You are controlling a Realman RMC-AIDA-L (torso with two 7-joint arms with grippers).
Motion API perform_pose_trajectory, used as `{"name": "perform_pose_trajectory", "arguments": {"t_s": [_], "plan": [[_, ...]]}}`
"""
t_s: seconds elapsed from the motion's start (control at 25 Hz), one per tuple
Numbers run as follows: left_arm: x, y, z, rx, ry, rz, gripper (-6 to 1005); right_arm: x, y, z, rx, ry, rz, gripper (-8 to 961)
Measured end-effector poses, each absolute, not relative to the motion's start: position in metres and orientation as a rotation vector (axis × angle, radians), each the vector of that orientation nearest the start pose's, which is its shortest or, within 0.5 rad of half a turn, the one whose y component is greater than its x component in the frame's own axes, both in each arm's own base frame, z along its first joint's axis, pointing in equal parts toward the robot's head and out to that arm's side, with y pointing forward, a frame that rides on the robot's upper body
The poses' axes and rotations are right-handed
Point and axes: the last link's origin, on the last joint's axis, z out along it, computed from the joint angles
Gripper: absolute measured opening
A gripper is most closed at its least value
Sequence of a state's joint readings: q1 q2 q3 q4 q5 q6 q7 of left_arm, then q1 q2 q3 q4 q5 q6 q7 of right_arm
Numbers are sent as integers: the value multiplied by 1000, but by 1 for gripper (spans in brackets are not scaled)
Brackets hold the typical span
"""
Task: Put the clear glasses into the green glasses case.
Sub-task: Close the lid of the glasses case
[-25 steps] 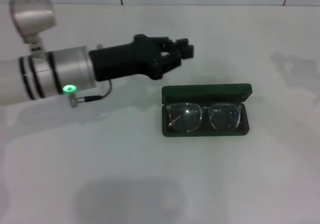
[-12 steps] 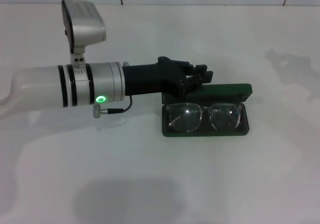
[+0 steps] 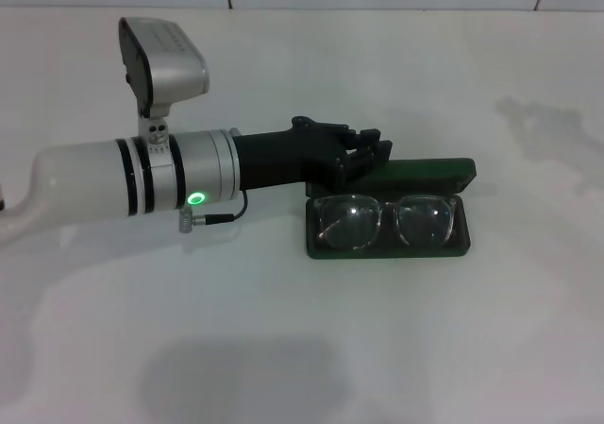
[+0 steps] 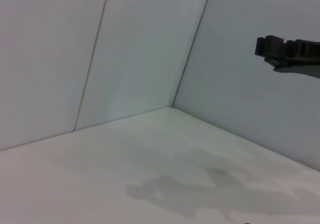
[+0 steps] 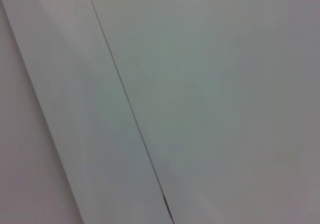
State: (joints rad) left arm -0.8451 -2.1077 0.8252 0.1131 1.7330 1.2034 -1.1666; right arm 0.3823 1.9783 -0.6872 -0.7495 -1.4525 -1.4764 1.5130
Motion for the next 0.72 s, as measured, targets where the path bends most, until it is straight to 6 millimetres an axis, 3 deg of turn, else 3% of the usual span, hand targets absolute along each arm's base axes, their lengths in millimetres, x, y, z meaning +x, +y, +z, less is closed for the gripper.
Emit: {"name": "perform_pose_trajectory", "arguments": {"t_s": [0.72], "plan": [[-193,356,-109,-2773,-687,-774,201,283,345,107,-2160,714,1104,84]]}}
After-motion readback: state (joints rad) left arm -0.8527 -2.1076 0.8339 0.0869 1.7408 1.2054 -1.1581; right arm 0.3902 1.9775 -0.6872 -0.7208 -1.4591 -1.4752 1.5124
